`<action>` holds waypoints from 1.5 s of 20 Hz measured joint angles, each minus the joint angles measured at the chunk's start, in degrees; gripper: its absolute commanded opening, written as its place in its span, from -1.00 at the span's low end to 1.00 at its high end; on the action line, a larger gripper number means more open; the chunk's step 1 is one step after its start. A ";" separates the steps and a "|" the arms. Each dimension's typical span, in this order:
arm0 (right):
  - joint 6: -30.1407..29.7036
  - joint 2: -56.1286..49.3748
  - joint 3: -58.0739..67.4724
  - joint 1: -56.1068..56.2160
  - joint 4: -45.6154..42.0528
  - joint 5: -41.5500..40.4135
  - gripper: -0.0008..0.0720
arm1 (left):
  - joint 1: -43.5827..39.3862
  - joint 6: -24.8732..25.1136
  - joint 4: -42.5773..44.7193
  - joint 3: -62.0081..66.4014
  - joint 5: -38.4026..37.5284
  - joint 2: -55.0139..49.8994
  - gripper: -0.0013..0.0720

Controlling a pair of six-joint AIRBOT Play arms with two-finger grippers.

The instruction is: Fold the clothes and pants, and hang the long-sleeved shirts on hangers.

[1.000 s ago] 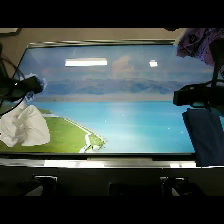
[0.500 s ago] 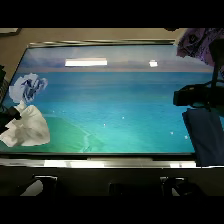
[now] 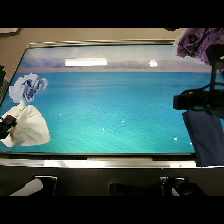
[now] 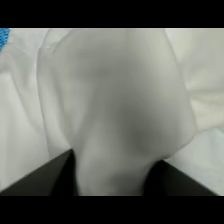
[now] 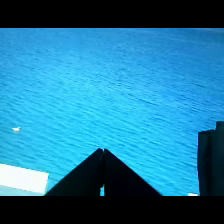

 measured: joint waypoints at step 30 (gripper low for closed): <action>4.96 -1.01 -0.92 -5.33 -5.60 5.99 0.53 | -63.54 -4.81 -34.16 1.46 6.95 8.13 0.96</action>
